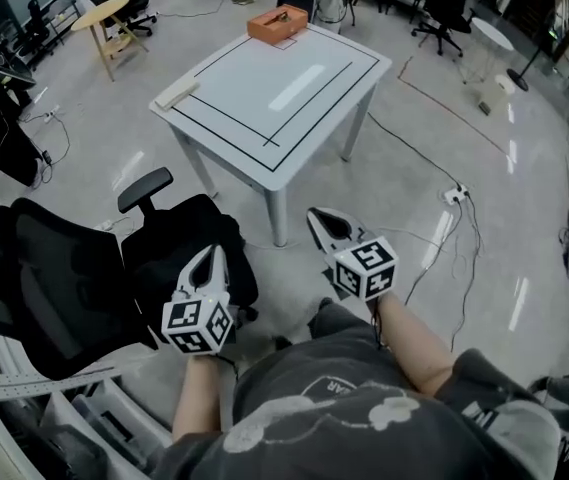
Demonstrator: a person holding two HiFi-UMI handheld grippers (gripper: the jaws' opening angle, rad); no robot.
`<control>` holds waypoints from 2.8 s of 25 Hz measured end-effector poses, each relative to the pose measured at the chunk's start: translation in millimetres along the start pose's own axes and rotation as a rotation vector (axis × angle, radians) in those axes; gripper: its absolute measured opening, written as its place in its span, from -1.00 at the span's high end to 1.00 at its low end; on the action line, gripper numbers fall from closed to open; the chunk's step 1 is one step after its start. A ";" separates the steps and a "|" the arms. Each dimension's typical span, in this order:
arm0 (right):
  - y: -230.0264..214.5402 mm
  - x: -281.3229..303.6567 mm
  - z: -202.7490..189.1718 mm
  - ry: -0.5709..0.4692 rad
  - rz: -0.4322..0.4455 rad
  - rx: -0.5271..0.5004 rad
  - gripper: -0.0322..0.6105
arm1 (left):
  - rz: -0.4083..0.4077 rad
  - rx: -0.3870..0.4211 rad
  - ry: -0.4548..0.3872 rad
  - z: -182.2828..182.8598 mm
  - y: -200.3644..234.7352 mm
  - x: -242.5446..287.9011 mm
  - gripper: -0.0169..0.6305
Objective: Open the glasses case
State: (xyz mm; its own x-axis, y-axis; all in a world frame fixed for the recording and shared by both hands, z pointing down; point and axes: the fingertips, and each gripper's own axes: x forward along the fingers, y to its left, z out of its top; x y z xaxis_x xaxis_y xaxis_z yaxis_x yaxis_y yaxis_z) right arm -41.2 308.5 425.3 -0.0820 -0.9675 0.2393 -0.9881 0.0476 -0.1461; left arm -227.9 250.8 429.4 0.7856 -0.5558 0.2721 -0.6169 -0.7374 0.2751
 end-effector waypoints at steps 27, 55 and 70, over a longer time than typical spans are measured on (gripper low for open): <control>-301.3 313.4 115.2 0.064 0.329 0.004 0.90 | 0.405 -0.073 -0.025 124.7 65.4 326.1 0.94; -138.0 554.4 113.3 0.256 0.575 -0.260 0.79 | 0.517 -0.032 0.037 139.9 280.5 373.7 0.94; -98.1 628.9 83.9 0.323 0.661 -0.532 -0.21 | 0.482 0.092 0.175 132.0 369.1 443.3 0.94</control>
State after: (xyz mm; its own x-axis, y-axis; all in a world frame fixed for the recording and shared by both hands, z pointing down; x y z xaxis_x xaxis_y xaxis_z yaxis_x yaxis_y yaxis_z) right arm 15.0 -325.5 509.6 -0.6071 -0.5894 0.5330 -0.6498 0.7543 0.0939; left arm -101.1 -318.4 529.8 0.3890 -0.7738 0.5000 -0.8937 -0.4486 0.0010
